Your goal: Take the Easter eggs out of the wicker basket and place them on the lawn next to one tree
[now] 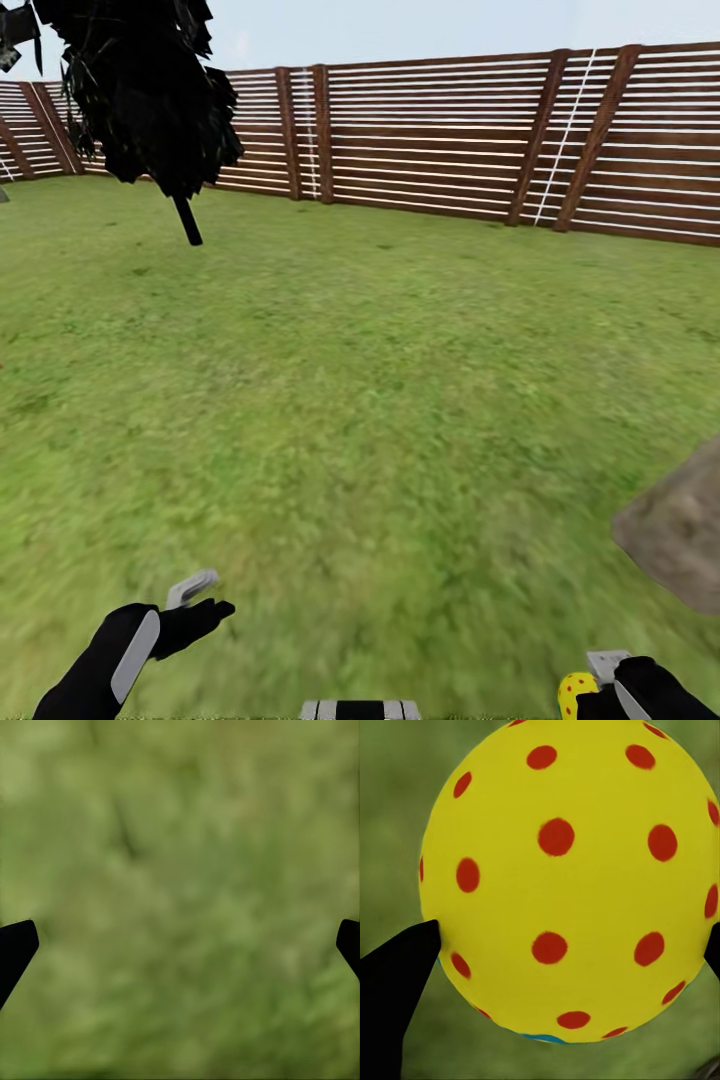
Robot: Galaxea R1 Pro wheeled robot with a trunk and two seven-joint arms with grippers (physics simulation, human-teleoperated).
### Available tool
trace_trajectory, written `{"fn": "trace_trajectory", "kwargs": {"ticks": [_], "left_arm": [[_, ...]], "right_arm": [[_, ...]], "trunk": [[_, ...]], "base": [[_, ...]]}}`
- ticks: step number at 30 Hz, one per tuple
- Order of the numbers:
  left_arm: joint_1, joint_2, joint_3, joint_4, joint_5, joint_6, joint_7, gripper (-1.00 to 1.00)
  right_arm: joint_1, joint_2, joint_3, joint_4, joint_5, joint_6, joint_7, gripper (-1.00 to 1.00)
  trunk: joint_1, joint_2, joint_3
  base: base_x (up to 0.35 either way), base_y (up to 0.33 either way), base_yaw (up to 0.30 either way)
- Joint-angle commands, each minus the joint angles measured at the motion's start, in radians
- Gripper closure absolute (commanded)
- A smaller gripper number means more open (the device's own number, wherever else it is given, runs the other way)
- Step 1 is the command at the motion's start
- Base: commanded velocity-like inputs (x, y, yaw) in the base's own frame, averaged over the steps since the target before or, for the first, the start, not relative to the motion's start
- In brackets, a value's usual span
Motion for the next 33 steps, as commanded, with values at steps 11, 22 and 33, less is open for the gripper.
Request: {"fn": "trace_trajectory", "kwargs": {"ticks": [11, 22, 33], "left_arm": [[0.0, 0.0, 0.003, -0.001, -0.002, 0.005, -0.005, -1.0], [0.0, 0.0, 0.003, -0.001, -0.002, 0.006, -0.005, -1.0], [0.0, 0.0, 0.003, -0.001, -0.002, 0.005, -0.004, -1.0]], "right_arm": [[-0.001, 0.0, 0.005, -0.001, 0.004, 0.003, 0.005, 1.0], [-0.001, -0.001, 0.005, -0.001, 0.004, 0.003, 0.005, 1.0], [-0.001, 0.0, 0.005, -0.002, 0.004, 0.003, 0.005, 1.0]], "trunk": [[0.005, -0.003, -0.043], [0.01, -0.006, -0.086], [0.015, -0.008, -0.129]], "base": [[0.0, 0.0, 0.0], [0.0, 0.0, 0.0], [0.0, 0.0, 0.0]]}}
